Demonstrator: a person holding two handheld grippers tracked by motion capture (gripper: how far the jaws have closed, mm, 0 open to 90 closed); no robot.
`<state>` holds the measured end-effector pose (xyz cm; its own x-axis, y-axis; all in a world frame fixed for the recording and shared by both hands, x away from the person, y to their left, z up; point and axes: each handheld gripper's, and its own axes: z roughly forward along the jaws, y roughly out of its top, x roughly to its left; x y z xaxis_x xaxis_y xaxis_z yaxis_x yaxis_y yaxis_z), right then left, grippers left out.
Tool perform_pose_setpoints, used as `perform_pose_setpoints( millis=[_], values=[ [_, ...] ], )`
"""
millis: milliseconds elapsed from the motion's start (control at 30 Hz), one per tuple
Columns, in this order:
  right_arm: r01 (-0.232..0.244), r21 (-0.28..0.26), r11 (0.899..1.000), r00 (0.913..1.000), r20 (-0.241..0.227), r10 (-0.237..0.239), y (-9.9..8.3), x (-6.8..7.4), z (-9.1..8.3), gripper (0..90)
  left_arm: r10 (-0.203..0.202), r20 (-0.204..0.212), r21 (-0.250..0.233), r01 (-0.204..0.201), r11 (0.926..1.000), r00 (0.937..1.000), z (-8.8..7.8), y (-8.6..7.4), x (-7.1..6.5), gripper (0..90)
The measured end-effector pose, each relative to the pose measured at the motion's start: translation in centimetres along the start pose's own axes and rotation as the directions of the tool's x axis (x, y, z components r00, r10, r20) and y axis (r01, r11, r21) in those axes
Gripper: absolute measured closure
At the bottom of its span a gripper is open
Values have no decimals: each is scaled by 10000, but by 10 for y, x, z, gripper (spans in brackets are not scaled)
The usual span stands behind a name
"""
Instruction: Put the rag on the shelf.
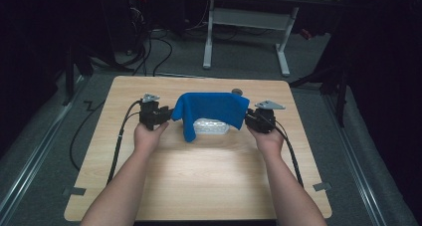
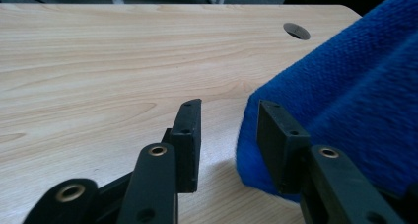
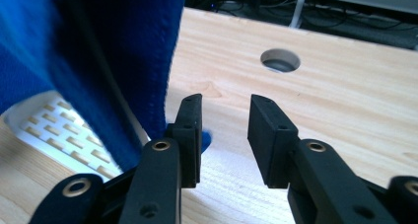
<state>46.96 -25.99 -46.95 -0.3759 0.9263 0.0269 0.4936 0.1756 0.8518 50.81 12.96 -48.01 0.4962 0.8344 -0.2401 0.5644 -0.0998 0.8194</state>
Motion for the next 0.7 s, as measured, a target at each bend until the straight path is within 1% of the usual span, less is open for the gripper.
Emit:
perform_pose_setpoints(
  millis=[100,133,267,333,367,400,433,467,500,533,567,600,633,667,700],
  values=[
    [-52,-104,9999,10000,76,53,3,-1,-6,644,124,-77,-101,-125,9999,9999,-7,1,-2,605],
    [-21,-140,9999,9999,100,23,4,-2,-8,634,111,-82,-152,-113,9998,9999,-10,1,-3,600],
    [-28,-240,9997,9998,171,32,5,-3,-15,576,167,-172,-317,-172,9993,9997,-20,2,-3,573],
    [35,-339,9994,9998,197,-28,6,-4,-13,557,196,-293,-403,-208,9990,9994,-20,2,-2,557],
    [133,-385,9992,9995,300,-121,8,-5,-11,555,274,-375,-371,-288,9989,9989,-18,5,0,555],
    [193,-604,9980,9990,419,-168,10,-7,-8,550,368,-412,-301,-381,9988,9985,-16,8,3,555],
    [147,-721,9973,9989,450,-115,13,-10,-5,533,493,-452,-267,-505,9984,9978,-15,11,6,555],
    [11,-531,9986,9995,323,7,17,-13,-1,517,565,-485,-262,-578,9980,9972,-15,14,9,555],
    [-22,-577,9983,9997,245,36,19,-16,1,519,574,-461,-320,-589,9977,9973,-16,15,12,555],
    [-36,-762,9971,9997,223,53,19,-18,2,522,543,-482,-352,-560,9978,9974,-18,15,14,556],
    [-194,-772,9968,9996,197,210,19,-19,3,522,485,-550,-468,-511,9976,9973,-22,13,16,556],
    [-146,-656,9977,9995,265,163,18,-20,3,518,453,-575,-547,-485,9973,9973,-25,12,17,557],
    [-21,-615,9981,9994,352,43,17,-20,2,515,339,-568,-665,-376,9971,9978,-31,10,18,557],
    [50,-674,9977,9992,389,-24,16,-18,-2,513,279,-522,-752,-318,9967,9982,-35,8,18,556],
    [5,-686,9976,9994,335,18,15,-18,-5,507,198,-457,-900,-238,9957,9988,-40,4,18,555]
  ],
)
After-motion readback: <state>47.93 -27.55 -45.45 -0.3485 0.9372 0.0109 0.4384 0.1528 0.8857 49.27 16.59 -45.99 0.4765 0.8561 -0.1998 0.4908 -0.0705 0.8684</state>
